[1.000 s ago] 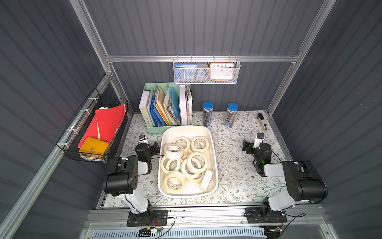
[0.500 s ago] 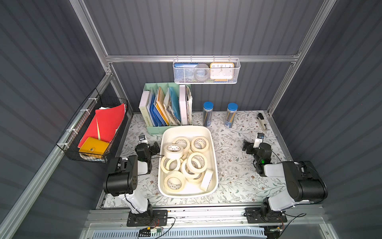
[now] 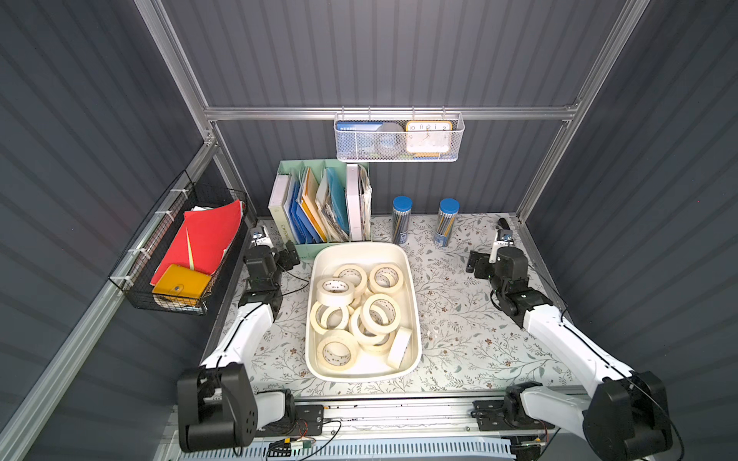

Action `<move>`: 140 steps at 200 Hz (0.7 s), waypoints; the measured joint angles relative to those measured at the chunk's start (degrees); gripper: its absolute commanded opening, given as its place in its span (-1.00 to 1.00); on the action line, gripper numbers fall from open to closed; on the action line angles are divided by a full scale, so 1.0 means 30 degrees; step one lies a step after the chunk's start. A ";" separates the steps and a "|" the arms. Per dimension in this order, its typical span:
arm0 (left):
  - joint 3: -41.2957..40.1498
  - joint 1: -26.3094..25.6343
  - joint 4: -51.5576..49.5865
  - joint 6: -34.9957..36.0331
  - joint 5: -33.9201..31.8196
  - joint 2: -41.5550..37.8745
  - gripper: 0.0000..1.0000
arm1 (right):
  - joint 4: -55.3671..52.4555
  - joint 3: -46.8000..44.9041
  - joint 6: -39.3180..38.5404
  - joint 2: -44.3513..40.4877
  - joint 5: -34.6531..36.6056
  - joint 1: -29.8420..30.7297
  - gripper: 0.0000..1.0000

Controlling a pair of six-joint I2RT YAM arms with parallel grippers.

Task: Take out the art tape in the storage box
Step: Pick up the art tape from the storage box.

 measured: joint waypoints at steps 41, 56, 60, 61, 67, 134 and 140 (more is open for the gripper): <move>0.8087 -0.3679 -0.9799 -0.1705 0.0211 0.1027 1.00 | -0.7599 0.3213 0.1275 0.1027 0.0546 0.2018 0.98; 0.9996 -0.4648 -1.2582 -0.2237 0.1158 0.1800 0.98 | -0.9435 0.3767 0.1625 0.1326 0.0386 0.2463 0.98; 1.0316 -0.4838 -1.3347 -0.2339 0.1421 0.2011 0.97 | -0.9901 0.3876 0.1676 0.1370 0.0284 0.2535 0.98; 1.0367 -0.4867 -1.3478 -0.2353 0.1472 0.2040 0.97 | -1.0054 0.3920 0.1712 0.1399 0.0262 0.2543 0.98; 1.0681 -0.5034 -1.4491 -0.2470 0.1807 0.2317 0.96 | -1.0644 0.4058 0.1785 0.1472 0.0131 0.2630 0.98; 1.1446 -0.5231 -2.2119 -0.2506 0.2841 0.6681 0.77 | -1.4608 0.5268 0.2157 0.2623 -0.0342 0.3541 0.98; 1.1402 -0.5231 -2.2367 -0.2499 0.2892 0.6900 0.75 | -1.4812 0.5275 0.2164 0.2783 -0.0350 0.3570 0.98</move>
